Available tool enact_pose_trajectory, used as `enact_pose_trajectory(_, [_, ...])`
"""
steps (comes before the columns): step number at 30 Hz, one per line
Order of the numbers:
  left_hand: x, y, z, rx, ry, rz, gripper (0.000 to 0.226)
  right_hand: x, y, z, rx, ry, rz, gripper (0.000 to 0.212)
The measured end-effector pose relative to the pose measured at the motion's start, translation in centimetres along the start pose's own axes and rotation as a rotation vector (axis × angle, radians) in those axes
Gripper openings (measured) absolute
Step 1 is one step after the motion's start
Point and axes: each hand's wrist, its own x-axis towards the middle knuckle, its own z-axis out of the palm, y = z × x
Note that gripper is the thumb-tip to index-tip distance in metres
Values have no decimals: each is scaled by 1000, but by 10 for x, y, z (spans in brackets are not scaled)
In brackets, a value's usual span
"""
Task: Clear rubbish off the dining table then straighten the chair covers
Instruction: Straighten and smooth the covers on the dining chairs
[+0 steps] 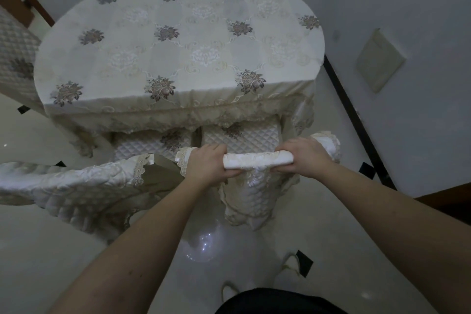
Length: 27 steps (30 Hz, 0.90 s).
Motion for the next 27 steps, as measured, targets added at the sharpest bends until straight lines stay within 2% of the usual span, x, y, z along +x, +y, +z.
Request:
enact_pose_trajectory(5, [0,0,1,-25,-8,-22,69,-1,-1,-2,-16,19,-13,57])
enact_pose_trajectory(10, [-1,0,-2,-38,-21,-28,70,-1,0,0,-9,10,0,57])
enact_pose_trajectory(20, [2,1,-12,-70,-196,-83,69,-3,-4,-3,-10,-58,60,64])
enact_pose_trajectory(24, [5,-4,-16,-109,-302,-73,60,-6,-8,-4,-31,-87,115,72])
enact_pose_trajectory(27, [5,-5,-17,-121,-322,-72,58,-7,-9,-3,-12,-93,176,75])
